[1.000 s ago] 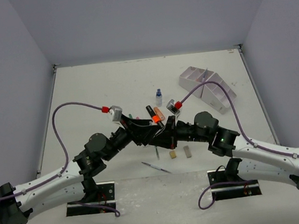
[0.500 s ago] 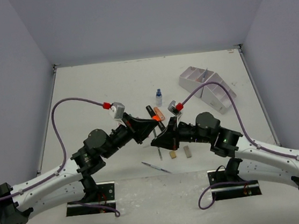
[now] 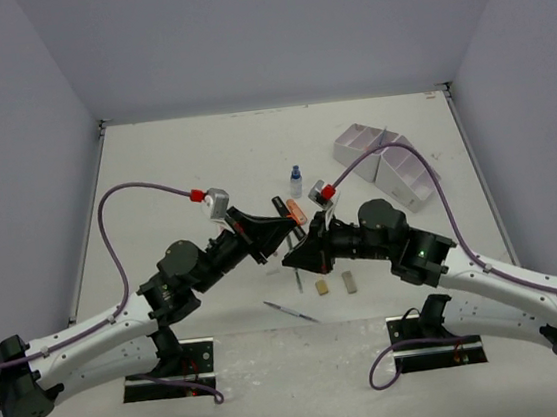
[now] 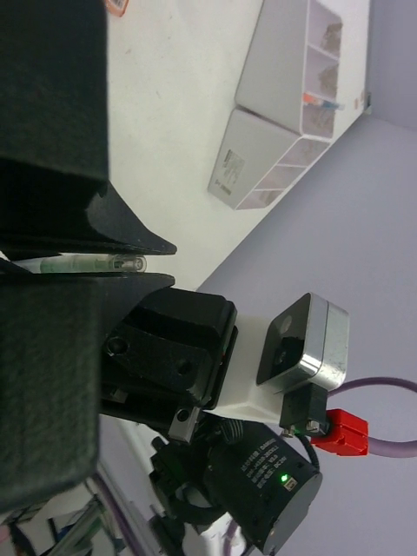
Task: Sort the stationery into containers
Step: Close the pen cap on the pen.
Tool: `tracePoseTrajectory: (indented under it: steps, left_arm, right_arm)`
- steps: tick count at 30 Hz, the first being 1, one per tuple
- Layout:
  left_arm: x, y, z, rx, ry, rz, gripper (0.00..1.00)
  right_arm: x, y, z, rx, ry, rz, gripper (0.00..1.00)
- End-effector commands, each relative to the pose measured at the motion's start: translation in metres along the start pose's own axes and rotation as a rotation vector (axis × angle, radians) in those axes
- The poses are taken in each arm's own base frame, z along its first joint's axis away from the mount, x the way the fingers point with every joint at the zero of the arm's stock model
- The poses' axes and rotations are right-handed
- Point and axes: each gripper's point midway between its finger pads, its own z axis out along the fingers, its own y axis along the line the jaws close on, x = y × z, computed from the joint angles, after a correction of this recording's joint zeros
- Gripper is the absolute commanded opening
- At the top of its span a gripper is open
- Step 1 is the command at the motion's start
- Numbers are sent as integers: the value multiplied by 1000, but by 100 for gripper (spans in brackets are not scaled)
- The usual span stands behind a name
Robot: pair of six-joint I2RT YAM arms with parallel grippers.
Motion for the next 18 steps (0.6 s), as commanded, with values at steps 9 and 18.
tracePoseTrajectory:
  steps: [9, 18]
  left_arm:
    - [96, -15, -20, 50, 284, -50, 0]
    - [83, -25, -19, 75, 258, 3, 0]
  right_arm:
    - [-215, 12, -24, 72, -464, -218, 0]
    - [-192, -22, 15, 76, -341, -232, 0]
